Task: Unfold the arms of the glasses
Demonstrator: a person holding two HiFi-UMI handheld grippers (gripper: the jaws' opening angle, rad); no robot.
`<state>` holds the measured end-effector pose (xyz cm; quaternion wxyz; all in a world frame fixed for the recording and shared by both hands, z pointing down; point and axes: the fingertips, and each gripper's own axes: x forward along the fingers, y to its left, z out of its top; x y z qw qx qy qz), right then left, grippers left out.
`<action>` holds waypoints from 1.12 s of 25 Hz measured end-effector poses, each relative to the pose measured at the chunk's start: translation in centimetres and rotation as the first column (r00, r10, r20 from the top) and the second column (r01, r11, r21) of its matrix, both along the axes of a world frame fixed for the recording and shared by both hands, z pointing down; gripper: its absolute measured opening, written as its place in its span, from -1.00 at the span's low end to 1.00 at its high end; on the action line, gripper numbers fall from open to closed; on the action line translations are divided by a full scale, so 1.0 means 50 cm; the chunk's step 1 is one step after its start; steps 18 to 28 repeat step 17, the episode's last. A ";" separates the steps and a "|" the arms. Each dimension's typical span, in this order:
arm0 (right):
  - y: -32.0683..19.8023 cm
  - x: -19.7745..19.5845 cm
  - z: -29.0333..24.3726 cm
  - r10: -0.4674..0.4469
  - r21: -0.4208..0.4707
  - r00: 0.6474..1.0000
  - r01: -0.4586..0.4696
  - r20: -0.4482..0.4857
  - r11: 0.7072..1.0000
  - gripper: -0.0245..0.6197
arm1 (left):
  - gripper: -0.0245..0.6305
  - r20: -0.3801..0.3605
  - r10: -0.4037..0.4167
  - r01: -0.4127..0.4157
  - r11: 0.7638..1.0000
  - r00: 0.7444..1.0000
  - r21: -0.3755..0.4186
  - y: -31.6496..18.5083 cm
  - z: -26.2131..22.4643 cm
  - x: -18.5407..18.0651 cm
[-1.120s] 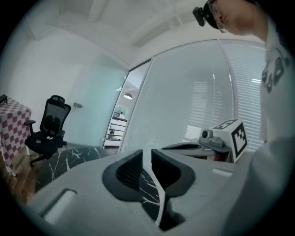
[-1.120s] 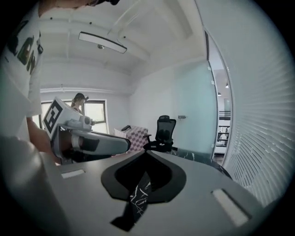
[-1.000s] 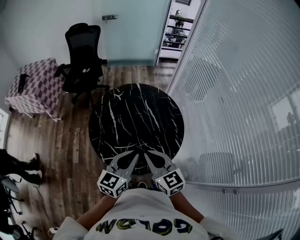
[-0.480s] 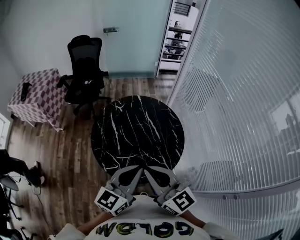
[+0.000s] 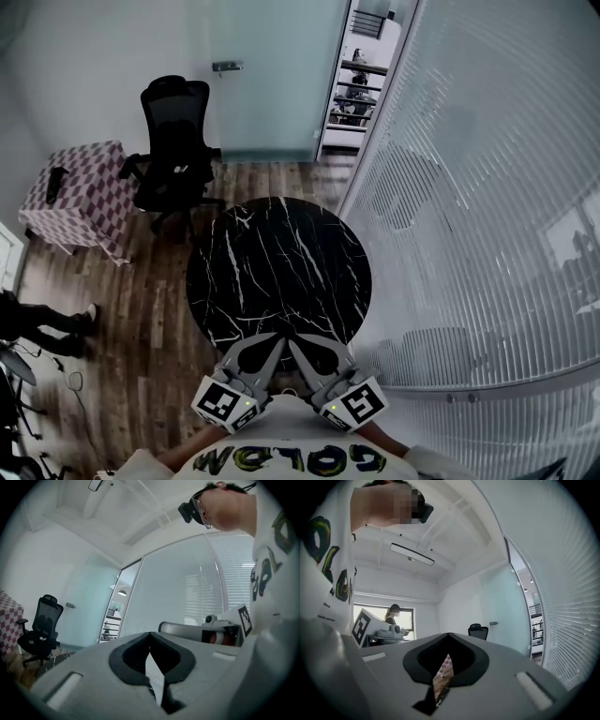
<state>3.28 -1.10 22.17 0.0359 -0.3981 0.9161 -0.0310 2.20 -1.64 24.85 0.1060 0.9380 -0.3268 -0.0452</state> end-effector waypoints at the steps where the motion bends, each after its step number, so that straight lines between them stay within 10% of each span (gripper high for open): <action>1: -0.001 0.001 0.001 0.000 -0.002 1.000 0.000 0.000 1.000 -0.92 | -0.91 0.001 0.000 0.000 1.000 1.000 0.000 0.000 0.001 0.002; 28: -0.009 0.021 0.021 0.007 -0.074 1.000 -0.006 0.014 0.997 -0.92 | -0.92 -0.001 0.026 -0.026 0.998 1.000 -0.052 -0.005 0.034 0.028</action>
